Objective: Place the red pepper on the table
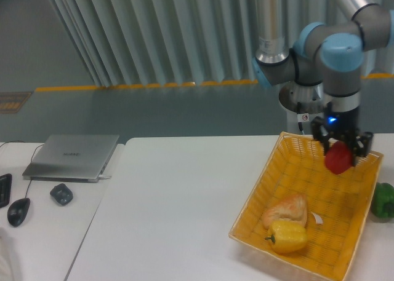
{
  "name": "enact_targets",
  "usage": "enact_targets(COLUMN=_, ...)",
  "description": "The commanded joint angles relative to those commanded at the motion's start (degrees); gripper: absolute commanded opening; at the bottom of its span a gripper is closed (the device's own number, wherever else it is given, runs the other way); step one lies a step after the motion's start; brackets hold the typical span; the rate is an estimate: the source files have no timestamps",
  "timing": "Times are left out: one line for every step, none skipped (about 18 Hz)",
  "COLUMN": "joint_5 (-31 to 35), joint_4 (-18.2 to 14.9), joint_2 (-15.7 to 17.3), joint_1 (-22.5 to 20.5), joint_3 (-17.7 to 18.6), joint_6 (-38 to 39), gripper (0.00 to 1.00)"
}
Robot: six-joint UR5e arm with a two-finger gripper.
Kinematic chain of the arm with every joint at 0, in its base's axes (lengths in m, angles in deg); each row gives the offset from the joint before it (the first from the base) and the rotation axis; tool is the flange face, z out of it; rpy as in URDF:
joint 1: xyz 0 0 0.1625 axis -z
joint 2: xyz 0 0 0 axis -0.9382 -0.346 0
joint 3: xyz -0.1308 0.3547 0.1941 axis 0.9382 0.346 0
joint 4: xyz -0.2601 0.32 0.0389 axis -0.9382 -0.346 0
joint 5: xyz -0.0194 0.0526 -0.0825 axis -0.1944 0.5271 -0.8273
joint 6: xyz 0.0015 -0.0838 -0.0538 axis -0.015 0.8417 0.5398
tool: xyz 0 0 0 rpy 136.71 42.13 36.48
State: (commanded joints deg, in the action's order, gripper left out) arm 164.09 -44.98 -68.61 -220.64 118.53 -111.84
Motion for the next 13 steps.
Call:
enact_targets(joint_5=-0.1, joint_4=0.3, joint_2=-0.4, joint_1=-3.1, joint_3=-0.1, joint_6=-6.0, gripper=0.6)
enact_targets(joint_5=-0.3, joint_4=0.4, joint_2=-1.3, joint_1=-5.1, joint_3=-0.3, joint_6=-9.6, gripper=0.6)
enact_targets(joint_5=-1.3, joint_4=0.6, joint_2=-3.0, joint_1=-7.6, joint_3=-0.8, joint_6=-13.9, gripper=0.6)
enact_targets(joint_5=-2.1, joint_4=0.6, joint_2=-4.3, joint_1=-9.1, joint_3=-1.7, joint_6=-16.4, gripper=0.6)
enact_targets(joint_5=-2.2, joint_4=0.6, joint_2=-5.2, joint_1=-10.0, joint_3=-2.5, joint_6=-18.6, gripper=0.6)
enact_targets(joint_5=-2.2, joint_4=0.5, joint_2=-5.5, joint_1=-10.8, joint_3=-3.2, joint_6=-20.2, gripper=0.6)
enact_targets(joint_5=-2.3, joint_4=0.6, joint_2=-6.5, joint_1=-11.6, joint_3=-3.9, joint_6=-21.2, gripper=0.6)
enact_targets(joint_5=-2.3, joint_4=0.7, joint_2=-7.7, joint_1=-12.2, joint_3=-4.8, joint_6=-22.8, gripper=0.6)
enact_targets(joint_5=-2.2, joint_4=0.7, joint_2=-8.5, joint_1=-12.8, joint_3=-5.4, joint_6=-24.4, gripper=0.6)
enact_targets(joint_5=-2.3, joint_4=0.7, joint_2=-9.0, joint_1=-13.6, joint_3=-5.7, joint_6=-26.1, gripper=0.6)
enact_targets(joint_5=-2.3, joint_4=1.0, joint_2=-9.7, joint_1=-13.9, joint_3=-5.8, joint_6=-27.4, gripper=0.6)
enact_targets(joint_5=-2.3, joint_4=2.5, joint_2=-10.7, joint_1=-14.3, joint_3=-5.8, joint_6=-28.3, gripper=0.6)
enact_targets(joint_5=-2.2, joint_4=3.5, joint_2=-11.2, joint_1=-14.3, joint_3=-5.8, joint_6=-28.4, gripper=0.6)
